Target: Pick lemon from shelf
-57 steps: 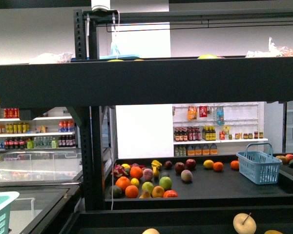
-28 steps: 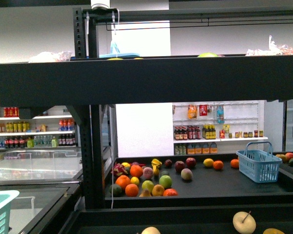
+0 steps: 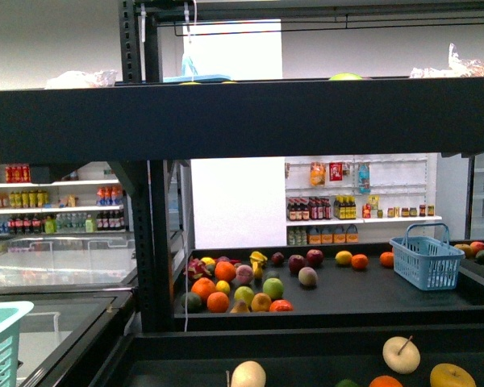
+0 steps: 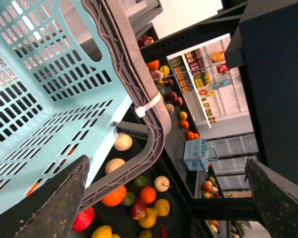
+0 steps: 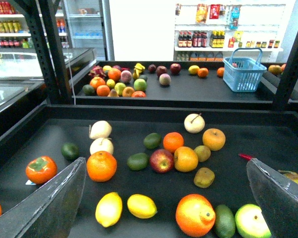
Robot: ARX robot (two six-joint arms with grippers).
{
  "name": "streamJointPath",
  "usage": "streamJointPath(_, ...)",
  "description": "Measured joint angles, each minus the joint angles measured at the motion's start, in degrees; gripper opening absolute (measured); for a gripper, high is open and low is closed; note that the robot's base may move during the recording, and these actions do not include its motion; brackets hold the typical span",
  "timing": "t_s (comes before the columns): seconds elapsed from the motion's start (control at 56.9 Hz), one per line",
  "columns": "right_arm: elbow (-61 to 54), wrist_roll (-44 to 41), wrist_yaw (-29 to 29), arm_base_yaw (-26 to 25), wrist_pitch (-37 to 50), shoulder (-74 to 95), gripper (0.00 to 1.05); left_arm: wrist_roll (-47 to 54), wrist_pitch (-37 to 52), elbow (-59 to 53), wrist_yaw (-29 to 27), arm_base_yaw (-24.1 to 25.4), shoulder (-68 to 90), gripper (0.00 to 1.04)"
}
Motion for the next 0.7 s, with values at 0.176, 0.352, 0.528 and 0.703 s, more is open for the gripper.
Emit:
streamJointPath(0.176,0.0,0.0,0.0,0.0,0.0,0.0,0.97,-8.5,9.5,1.2,0.7,0.2,8.0,0.97)
streamJointPath(0.352,0.0,0.0,0.0,0.0,0.0,0.0,0.97,-16.9,18.6,4.0,-0.8,-0.9,14.2,0.97)
streamJointPath(0.528,0.0,0.0,0.0,0.0,0.0,0.0,0.97,-22.3,22.7,7.5,-2.9,-2.5,19.7,0.97)
streamJointPath(0.703,0.0,0.0,0.0,0.0,0.0,0.0,0.97,-24.1,25.2,9.6,-4.2,-3.3,23.2,0.97)
